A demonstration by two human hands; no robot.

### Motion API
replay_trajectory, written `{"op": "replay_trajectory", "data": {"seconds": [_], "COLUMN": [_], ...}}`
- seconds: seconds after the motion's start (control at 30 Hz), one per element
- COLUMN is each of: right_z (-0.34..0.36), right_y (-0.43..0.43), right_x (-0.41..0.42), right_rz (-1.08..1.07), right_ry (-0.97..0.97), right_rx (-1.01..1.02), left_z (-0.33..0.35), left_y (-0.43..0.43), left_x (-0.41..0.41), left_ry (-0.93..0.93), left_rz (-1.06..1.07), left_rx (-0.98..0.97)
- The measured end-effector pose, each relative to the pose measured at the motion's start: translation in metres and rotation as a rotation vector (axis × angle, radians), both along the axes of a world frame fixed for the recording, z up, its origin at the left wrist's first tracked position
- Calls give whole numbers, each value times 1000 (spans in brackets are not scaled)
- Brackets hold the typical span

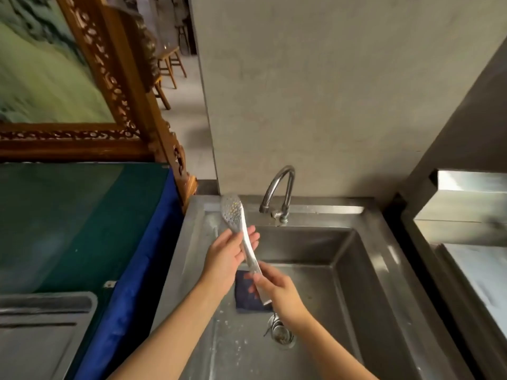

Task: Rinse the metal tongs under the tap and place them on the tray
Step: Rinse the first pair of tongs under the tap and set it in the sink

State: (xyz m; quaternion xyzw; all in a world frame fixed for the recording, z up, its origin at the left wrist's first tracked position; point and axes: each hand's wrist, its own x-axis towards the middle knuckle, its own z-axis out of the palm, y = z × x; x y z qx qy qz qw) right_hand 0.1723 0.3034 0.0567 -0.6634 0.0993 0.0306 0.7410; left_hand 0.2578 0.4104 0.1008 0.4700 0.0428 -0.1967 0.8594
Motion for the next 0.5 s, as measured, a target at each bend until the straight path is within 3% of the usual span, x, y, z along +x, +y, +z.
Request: {"op": "replay_trajectory", "data": {"seconds": [0.23, 0.37, 0.5], "right_z": [-57, -87, -106], "right_y": [2, -30, -78], "right_x": [11, 38, 82], "right_rz": [88, 156, 37], "right_ry": [171, 243, 96], "right_rx": [-43, -281, -792], "left_z": [-70, -99, -128], "left_y": [-1, -24, -44], "left_x": [15, 34, 51], "left_ry": [115, 147, 118], "left_rz": [63, 116, 136], "left_rx": [72, 136, 219]}}
